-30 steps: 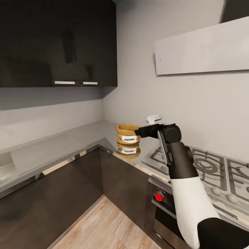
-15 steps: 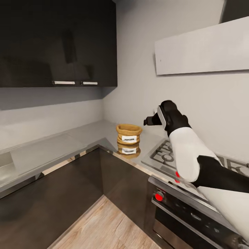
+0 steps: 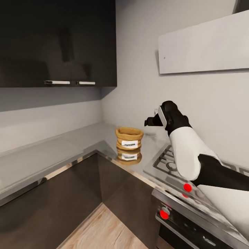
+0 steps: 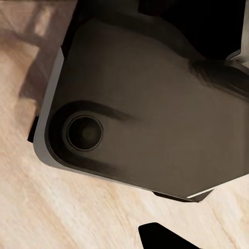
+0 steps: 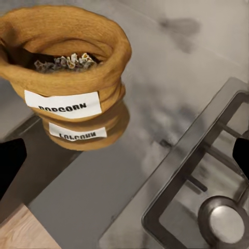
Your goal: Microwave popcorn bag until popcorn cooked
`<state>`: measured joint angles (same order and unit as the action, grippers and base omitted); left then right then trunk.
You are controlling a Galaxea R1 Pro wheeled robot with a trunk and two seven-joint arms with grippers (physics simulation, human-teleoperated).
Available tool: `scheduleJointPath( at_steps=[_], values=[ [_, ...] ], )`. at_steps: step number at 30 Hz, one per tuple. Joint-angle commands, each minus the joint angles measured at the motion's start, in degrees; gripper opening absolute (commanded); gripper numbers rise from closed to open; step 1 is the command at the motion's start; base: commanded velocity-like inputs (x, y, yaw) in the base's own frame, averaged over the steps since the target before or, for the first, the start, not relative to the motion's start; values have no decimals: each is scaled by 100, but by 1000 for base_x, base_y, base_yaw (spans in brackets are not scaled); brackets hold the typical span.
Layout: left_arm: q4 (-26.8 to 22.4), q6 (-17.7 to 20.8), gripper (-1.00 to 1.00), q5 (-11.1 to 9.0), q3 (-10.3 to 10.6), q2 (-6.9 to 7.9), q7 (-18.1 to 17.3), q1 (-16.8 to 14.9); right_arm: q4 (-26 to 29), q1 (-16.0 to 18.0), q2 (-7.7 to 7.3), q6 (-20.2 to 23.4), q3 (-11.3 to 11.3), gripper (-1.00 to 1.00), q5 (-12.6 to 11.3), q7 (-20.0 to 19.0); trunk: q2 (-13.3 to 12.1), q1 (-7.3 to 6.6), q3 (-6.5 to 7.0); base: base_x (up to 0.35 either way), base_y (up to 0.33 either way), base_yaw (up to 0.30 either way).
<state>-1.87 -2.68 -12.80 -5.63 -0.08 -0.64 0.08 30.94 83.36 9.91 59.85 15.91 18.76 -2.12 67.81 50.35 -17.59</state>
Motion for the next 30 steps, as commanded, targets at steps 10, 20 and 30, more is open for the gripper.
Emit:
scheduleJointPath(
  at_steps=[10, 20, 30],
  values=[
    [-7, -5, 100, -12, -61, -1, 11, 1, 10, 5, 9, 15, 36, 100, 75, -23, 3, 4, -6, 322, 0, 0],
    [-7, -5, 100, -12, -61, -1, 19, 1, -435, 13, 9, 15, 18, 100, 39, 276, 3, 4, -6, 321, 0, 0],
    [-7, -5, 100, -14, -61, -1, 20, 1, -466, 5, 9, 15, 64, 100, 19, 226, 3, 4, -6, 79, 0, 0]
  ],
)
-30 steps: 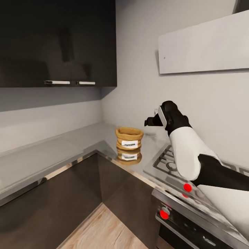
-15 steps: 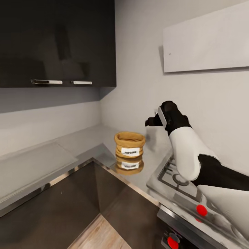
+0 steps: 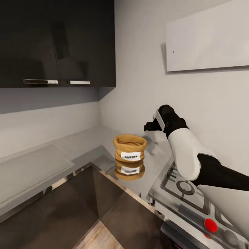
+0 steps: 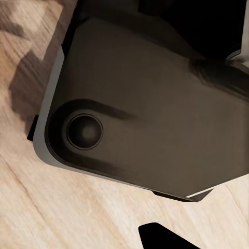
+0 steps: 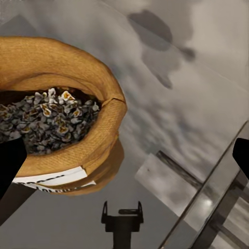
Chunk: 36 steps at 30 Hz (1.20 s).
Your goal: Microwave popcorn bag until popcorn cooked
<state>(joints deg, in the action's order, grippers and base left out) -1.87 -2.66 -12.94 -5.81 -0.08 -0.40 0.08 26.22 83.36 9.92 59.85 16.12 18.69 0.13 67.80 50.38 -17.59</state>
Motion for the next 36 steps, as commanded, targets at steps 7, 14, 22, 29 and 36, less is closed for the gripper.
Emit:
scheduleJointPath(
  at_steps=[7, 14, 22, 29, 36],
  values=[
    [-6, -10, 100, 2, -43, -1, -4, 1, -65, 5, 8, 15, 58, 100, -15, -15, 4, 0, -6, 0, 0, 57],
    [-6, -8, 100, 2, -43, -1, -5, 1, -96, 5, 8, 15, 58, 100, -6, 13, 4, 0, -6, 0, 0, 154],
    [-6, -7, 100, -2, -43, -1, -5, 1, -283, -11, 8, 15, 58, 100, -6, 53, 4, 0, -6, 0, 0, 60],
    [-6, -7, 100, -4, -43, -1, -12, 1, -752, -13, 8, 15, 85, 100, -14, 50, 4, 0, -6, 0, 0, 40],
    [-6, -15, 100, -6, -43, -1, -10, 1, -968, -13, 8, 15, 280, 100, -14, 66, 4, 0, -6, 0, 0, 0]
  ],
)
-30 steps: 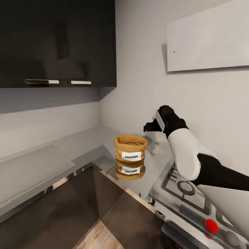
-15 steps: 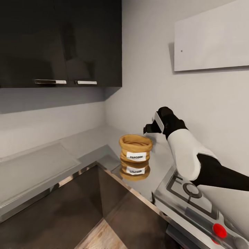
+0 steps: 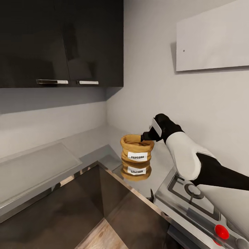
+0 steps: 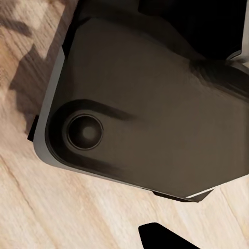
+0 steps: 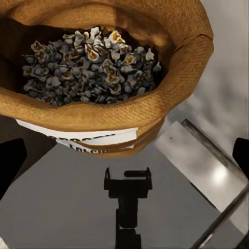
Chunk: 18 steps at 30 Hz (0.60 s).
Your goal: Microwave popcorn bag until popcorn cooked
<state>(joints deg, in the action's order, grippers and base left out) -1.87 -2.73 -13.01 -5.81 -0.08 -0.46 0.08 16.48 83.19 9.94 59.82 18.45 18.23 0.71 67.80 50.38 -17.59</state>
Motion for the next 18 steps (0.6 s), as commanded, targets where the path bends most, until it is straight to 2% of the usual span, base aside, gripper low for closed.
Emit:
scheduleJointPath(
  at_steps=[1, 9, 15, 18],
  values=[
    [-6, -7, 100, 0, -43, -1, -4, 1, -14, 4, 6, 18, 55, 100, 31, 8, 4, 0, -6, 0, 0, 0],
    [-6, -12, 100, 2, -43, -1, -7, 1, 3, 4, 6, 18, 127, 100, 31, 13, 4, 0, -6, 0, 0, 0],
    [-6, -42, 100, 0, -50, -1, -7, 1, 39, 4, 6, 18, 327, 100, 23, 7, 4, 0, -6, -17, 0, 0],
    [-6, -43, 100, 0, -50, -1, -7, 1, 48, 4, 6, 18, 354, 100, 23, 8, 4, 0, -6, 0, 0, 0]
  ],
)
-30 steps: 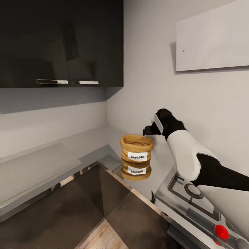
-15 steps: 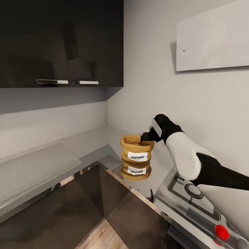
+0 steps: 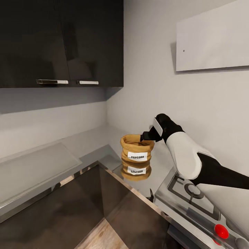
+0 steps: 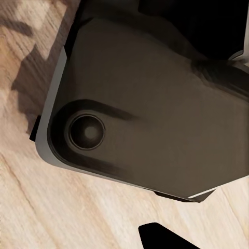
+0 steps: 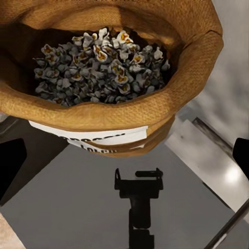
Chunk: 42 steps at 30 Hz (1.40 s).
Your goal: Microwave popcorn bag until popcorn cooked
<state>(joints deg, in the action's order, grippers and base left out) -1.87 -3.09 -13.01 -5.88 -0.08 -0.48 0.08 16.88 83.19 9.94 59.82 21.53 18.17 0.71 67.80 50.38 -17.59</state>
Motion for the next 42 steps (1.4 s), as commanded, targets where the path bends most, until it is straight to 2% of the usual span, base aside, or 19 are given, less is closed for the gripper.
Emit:
scheduleJointPath(
  at_steps=[1, 19, 22, 27, 31, 42],
  values=[
    [-6, -7, 100, 1, -44, -1, -5, 1, 9, 4, 6, 18, 49, 100, 29, 4, 4, 0, -6, 0, 0, 0],
    [-6, -7, 100, 1, -36, -1, -5, 1, -73, 2, -44, 18, 46, 100, 29, 7, 4, 0, -6, 0, 0, 0],
    [-6, -7, 100, 1, -36, -1, -5, 1, -88, -116, -71, 18, 46, 100, 32, 8, 4, 0, -6, 0, 0, 0],
    [-5, -7, 100, 1, -36, -1, -5, 1, -88, -127, -84, 18, 51, 100, 29, 4, 4, 0, -6, 0, 0, 0],
    [-6, -3, 100, 11, -33, -1, -9, 1, -88, -126, -197, 18, 52, 100, 27, -13, 4, 0, -6, 65, 0, 0],
    [-6, -4, 100, 13, -29, -1, -1, 1, -88, -125, -208, 18, 53, 100, 29, -29, 4, 0, -6, 75, 0, 0]
  ],
)
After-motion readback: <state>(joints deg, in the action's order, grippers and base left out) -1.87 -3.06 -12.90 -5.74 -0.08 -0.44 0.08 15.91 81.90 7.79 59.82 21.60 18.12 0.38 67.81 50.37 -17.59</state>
